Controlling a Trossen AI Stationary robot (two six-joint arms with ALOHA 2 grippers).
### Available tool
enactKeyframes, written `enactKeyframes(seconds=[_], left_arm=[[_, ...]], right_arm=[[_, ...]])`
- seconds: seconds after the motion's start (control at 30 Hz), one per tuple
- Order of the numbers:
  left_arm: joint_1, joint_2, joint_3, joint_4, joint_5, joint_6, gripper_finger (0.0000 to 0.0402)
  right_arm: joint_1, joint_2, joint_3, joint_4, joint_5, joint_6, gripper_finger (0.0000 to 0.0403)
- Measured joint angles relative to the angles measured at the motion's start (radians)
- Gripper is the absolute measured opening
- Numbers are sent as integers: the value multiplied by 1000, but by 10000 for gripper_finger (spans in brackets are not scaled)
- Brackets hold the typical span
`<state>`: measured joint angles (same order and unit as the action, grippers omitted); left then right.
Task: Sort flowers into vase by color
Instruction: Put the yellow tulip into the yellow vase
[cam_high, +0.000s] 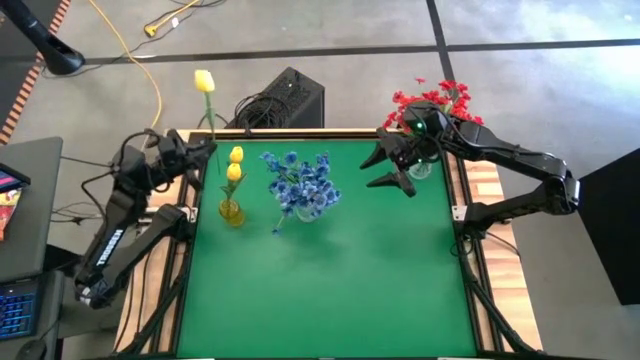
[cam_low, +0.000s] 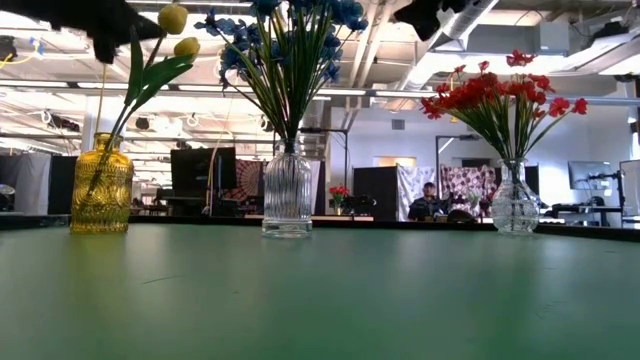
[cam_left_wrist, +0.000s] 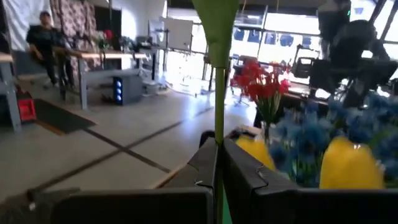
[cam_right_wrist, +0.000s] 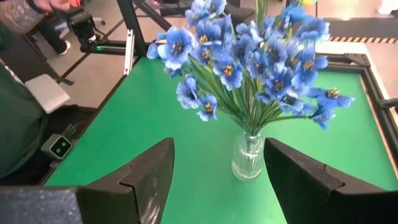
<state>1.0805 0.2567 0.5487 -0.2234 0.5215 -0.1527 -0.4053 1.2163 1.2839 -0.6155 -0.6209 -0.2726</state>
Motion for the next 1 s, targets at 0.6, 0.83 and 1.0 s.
enactKeyframes(seconds=[0.6, 0.83, 1.0], left_arm=[[-4, -252, -119, -109, 110, -129, 0], [-4, -253, -213, -95, 189, -145, 0], [-5, -253, -224, -37, 235, -140, 0]], right_arm=[[5, 0, 0, 26, 3, 88, 276], [42, 0, 0, 28, 22, 89, 276], [65, 0, 0, 29, 23, 90, 276]])
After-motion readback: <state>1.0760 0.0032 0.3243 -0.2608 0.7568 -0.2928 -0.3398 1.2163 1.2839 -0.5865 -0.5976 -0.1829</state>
